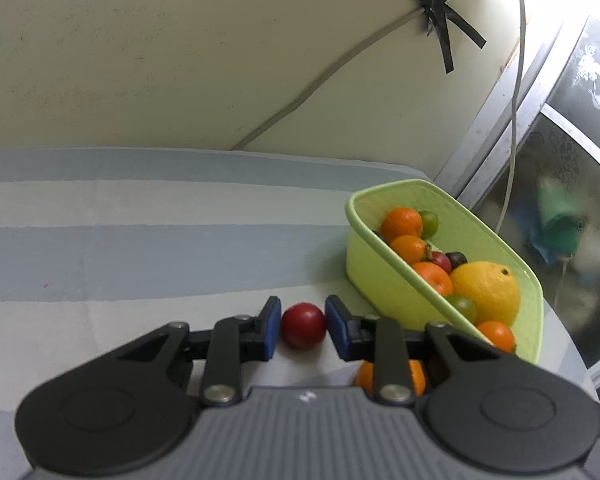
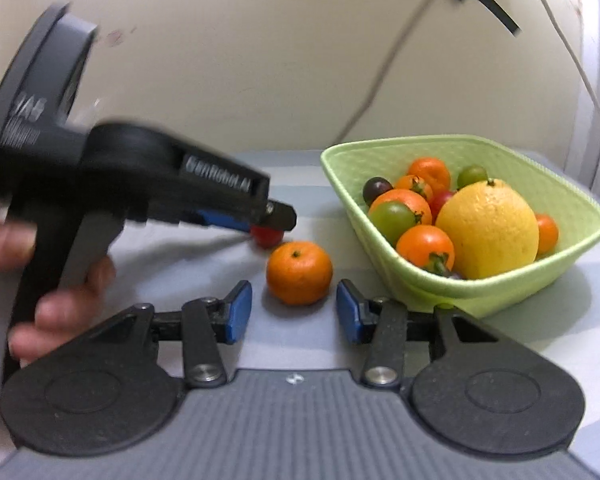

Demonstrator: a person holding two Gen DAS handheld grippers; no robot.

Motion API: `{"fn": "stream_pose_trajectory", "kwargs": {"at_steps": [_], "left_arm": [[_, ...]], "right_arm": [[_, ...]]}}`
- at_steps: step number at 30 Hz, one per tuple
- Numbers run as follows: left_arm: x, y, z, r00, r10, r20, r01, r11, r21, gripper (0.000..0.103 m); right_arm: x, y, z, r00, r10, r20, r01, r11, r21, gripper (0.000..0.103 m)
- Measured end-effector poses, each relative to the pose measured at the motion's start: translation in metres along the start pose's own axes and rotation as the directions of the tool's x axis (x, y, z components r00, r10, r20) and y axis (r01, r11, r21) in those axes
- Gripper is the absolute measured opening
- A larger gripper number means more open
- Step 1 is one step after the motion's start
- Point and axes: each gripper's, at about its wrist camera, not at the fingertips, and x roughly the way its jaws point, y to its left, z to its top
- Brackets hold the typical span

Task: Organize fruits
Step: 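Grasp a red tomato with the left gripper while the right gripper grasps a mandarin, then carry the red tomato and mandarin into the green basin and open both grippers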

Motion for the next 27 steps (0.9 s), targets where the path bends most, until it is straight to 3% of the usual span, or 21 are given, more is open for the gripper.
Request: {"fn": "stream_pose_trajectory", "kwargs": {"at_steps": [2, 3, 7, 13, 17, 22, 25, 27], "left_arm": [[-0.004, 0.002, -0.002, 1.000, -0.005, -0.001, 0.005, 1.000, -0.017, 0.024], [-0.007, 0.004, -0.003, 1.000, -0.004, -0.003, 0.004, 1.000, -0.027, 0.024], [-0.039, 0.018, -0.013, 1.000, -0.024, 0.019, 0.025, 0.996, -0.089, 0.024], [-0.102, 0.033, -0.052, 0.994, -0.086, 0.072, 0.098, 0.981, -0.167, 0.024], [-0.135, 0.024, -0.096, 0.996, -0.056, 0.064, 0.063, 0.991, -0.117, 0.024], [-0.165, 0.002, -0.141, 0.997, 0.050, 0.063, -0.050, 0.999, -0.001, 0.024], [-0.173, -0.009, -0.149, 0.994, 0.083, 0.070, -0.086, 0.996, 0.040, 0.024], [-0.171, -0.012, -0.143, 0.997, 0.047, 0.055, -0.048, 0.999, 0.020, 0.024]], "right_arm": [[0.004, -0.001, 0.002, 1.000, 0.004, 0.000, -0.004, 1.000, 0.004, 0.047], [0.004, -0.001, 0.003, 1.000, 0.002, 0.003, -0.002, 1.000, 0.007, 0.038], [-0.005, -0.003, -0.003, 0.999, 0.019, 0.028, -0.020, 1.000, 0.018, 0.037], [-0.045, 0.018, -0.035, 0.991, 0.129, 0.036, -0.127, 0.990, -0.056, 0.037], [-0.067, 0.031, -0.057, 0.979, 0.206, 0.000, -0.205, 0.975, -0.084, 0.037], [-0.093, 0.044, -0.072, 0.969, 0.248, -0.011, -0.246, 0.954, -0.171, 0.037], [-0.099, 0.043, -0.078, 0.968, 0.252, 0.002, -0.247, 0.953, -0.177, 0.037], [-0.101, 0.037, -0.076, 0.968, 0.250, 0.021, -0.244, 0.957, -0.156, 0.037]]}}
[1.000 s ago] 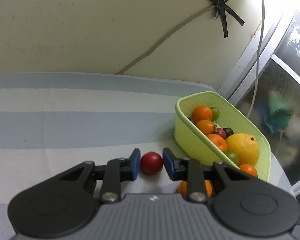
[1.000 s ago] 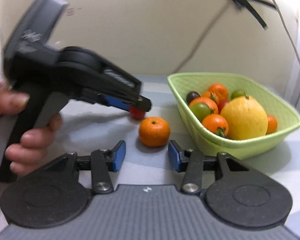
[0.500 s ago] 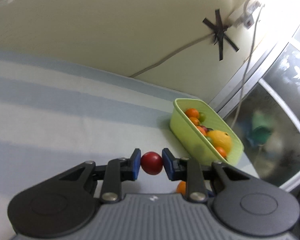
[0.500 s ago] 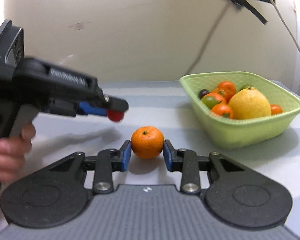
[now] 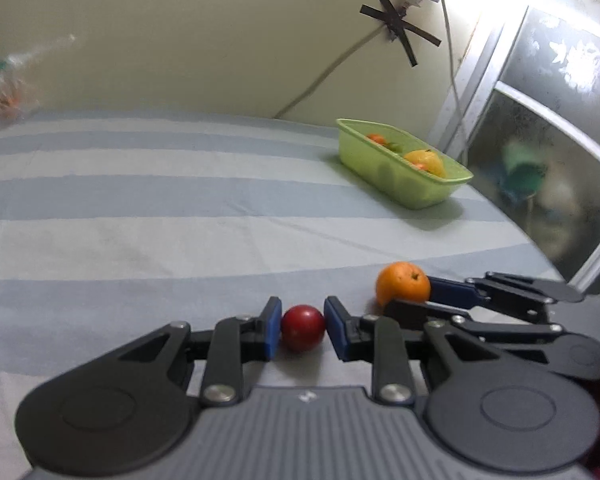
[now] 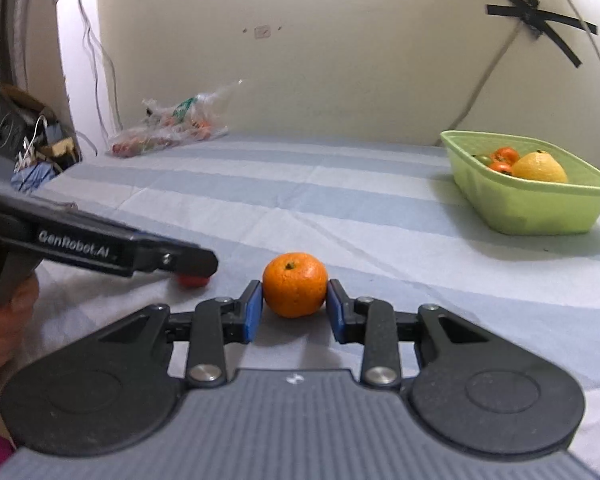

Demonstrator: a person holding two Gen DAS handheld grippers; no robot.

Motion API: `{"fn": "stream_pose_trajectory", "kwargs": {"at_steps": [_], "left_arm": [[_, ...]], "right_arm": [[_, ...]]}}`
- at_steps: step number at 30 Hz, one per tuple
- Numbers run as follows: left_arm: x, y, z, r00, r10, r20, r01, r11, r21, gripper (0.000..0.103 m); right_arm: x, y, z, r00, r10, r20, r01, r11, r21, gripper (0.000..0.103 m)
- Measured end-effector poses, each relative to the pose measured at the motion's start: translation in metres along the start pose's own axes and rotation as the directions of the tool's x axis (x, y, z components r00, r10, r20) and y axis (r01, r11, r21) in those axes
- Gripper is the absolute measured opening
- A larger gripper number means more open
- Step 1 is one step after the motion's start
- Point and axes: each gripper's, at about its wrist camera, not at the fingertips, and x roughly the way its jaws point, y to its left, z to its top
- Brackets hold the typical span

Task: Organize fruits
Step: 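Carry the red tomato and mandarin into the green basin and open both grippers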

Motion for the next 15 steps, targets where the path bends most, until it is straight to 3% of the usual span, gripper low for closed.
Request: {"fn": "stream_pose_trajectory", "kwargs": {"at_steps": [5, 10, 12, 15], "left_arm": [[0.019, -0.025, 0.046, 0.998, -0.057, 0.009, 0.057, 0.998, 0.042, 0.024], [0.070, -0.072, 0.118, 0.994, -0.111, 0.019, 0.109, 0.991, 0.081, 0.025], [0.099, -0.088, 0.143, 0.993, -0.113, 0.015, 0.111, 0.989, 0.100, 0.025], [0.154, -0.109, 0.170, 0.992, -0.125, -0.030, 0.127, 0.989, 0.079, 0.025]], "right_arm": [[-0.015, -0.035, 0.017, 0.994, -0.050, 0.097, 0.041, 0.995, 0.089, 0.037], [-0.029, -0.105, 0.047, 0.958, -0.204, 0.201, 0.175, 0.972, 0.154, 0.037], [-0.026, -0.132, 0.057, 0.942, -0.263, 0.210, 0.230, 0.959, 0.169, 0.037], [-0.011, -0.168, 0.068, 0.939, -0.297, 0.177, 0.267, 0.948, 0.175, 0.037]]}}
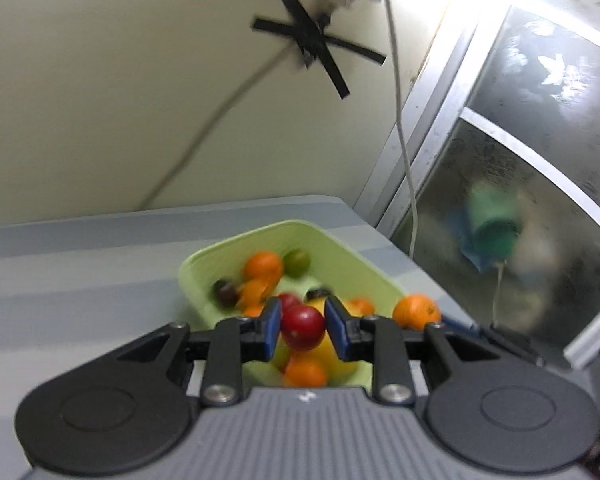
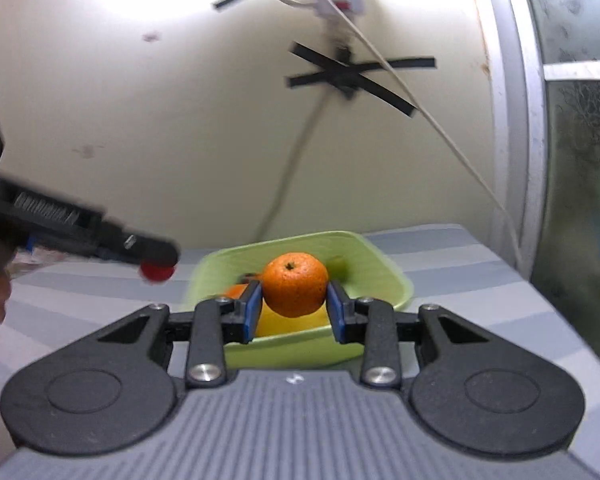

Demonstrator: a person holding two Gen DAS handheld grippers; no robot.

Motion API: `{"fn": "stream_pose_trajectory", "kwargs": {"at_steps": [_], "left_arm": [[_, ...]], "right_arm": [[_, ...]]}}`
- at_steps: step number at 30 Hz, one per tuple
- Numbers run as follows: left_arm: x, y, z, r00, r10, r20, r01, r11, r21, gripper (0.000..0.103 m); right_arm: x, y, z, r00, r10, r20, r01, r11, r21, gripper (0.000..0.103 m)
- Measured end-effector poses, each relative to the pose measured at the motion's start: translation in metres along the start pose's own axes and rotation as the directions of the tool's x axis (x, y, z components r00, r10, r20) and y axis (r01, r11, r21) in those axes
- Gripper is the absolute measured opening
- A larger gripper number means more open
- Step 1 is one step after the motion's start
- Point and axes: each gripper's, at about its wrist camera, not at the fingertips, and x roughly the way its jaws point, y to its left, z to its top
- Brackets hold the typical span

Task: Organize fruits
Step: 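Carry the red tomato and mandarin into the green basin and open both grippers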

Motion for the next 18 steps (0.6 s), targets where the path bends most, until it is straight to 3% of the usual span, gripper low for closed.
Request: {"fn": "stream_pose_trajectory", "kwargs": {"at_steps": [5, 7, 9, 14, 16, 18], "left_arm": [[0.069, -0.009, 0.012, 0.996, 0.035, -0.079, -0.032, 0.999, 0.039, 0.026], [0.087, -0.009, 0.013, 0.994, 0.039, -0.104, -0.036, 0.999, 0.032, 0.034], [0.092, -0.007, 0.012, 0.994, 0.044, -0.103, -0.042, 0.999, 0.017, 0.039], [0.041, 0.005, 0.006, 0.999, 0.035, 0.013, -0.035, 0.999, -0.018, 0.039], [0.001, 0.013, -0.009, 0.995, 0.050, 0.084, -0.049, 0.999, -0.011, 0.041], [-0.038, 0.022, -0.033, 0.985, 0.117, 0.128, -0.120, 0.993, 0.014, 0.046]], "right_arm": [[0.037, -0.025, 0.002, 0.999, -0.018, -0.050, 0.018, 1.000, -0.002, 0.039], [0.041, -0.030, -0.003, 0.999, -0.004, -0.041, 0.004, 1.000, 0.009, 0.041], [0.036, -0.031, -0.008, 1.000, -0.007, -0.006, 0.007, 1.000, -0.004, 0.058], [0.014, -0.025, -0.010, 0.996, 0.028, 0.081, -0.025, 0.999, -0.046, 0.059], [0.001, -0.021, -0.010, 0.985, 0.113, 0.130, -0.105, 0.992, -0.069, 0.059], [-0.011, -0.013, -0.011, 0.964, 0.216, 0.152, -0.204, 0.975, -0.092, 0.059]]}}
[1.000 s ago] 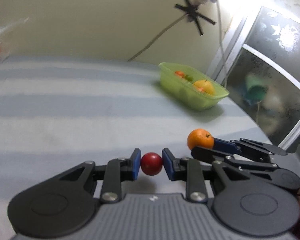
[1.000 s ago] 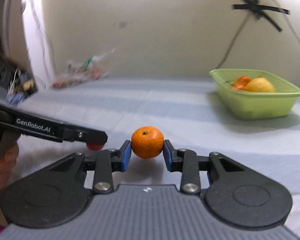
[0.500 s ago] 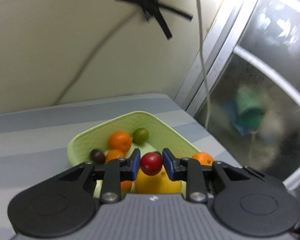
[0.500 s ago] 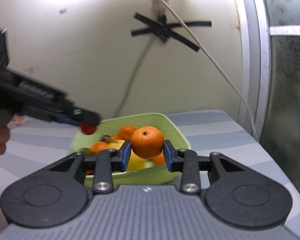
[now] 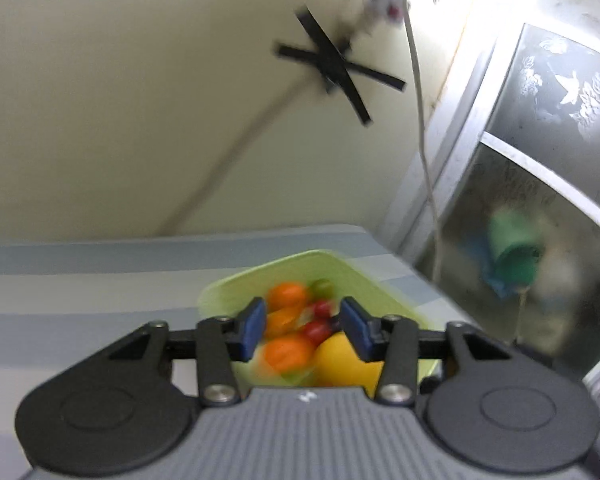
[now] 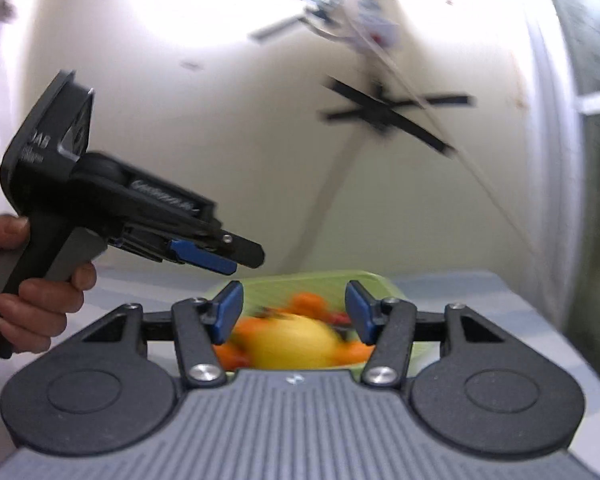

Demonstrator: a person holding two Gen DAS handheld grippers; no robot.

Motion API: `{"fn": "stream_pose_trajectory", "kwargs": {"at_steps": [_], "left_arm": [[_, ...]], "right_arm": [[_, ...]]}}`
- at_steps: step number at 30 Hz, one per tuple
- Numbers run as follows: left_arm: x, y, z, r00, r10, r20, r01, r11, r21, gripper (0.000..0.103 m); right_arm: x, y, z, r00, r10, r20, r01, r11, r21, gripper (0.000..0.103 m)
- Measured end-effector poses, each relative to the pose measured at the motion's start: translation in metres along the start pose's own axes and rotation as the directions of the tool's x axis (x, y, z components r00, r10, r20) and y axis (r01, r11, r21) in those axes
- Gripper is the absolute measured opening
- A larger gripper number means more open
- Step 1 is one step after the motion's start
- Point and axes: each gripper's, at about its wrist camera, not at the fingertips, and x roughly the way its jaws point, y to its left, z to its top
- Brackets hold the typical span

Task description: Organize fruits

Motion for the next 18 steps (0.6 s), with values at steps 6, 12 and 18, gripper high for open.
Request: {"fn": "stream_pose_trajectory", "kwargs": {"at_steps": [6, 12, 18], "left_arm": [[-0.070, 0.047, -0.080, 0.961, 0.269, -0.061, -0.265, 0.962, 0.058, 0.046], [-0.091, 0.074, -0.125, 0.938, 0.339, -0.070, -0.340, 0.940, -0.008, 0.046], [-0.088, 0.071, -0.130, 0.931, 0.363, -0.030, -0.362, 0.931, 0.034, 0.047]], "right_arm": [[0.003, 0.054, -0.011, 0.946, 0.267, -0.182, -0.268, 0.963, 0.017, 0.059], [0.018, 0.109, -0.021, 0.942, 0.179, -0.285, -0.176, 0.984, 0.036, 0.061], [0.039, 0.129, -0.032, 0.945, -0.002, -0.327, 0.017, 0.999, 0.042, 0.070]]}}
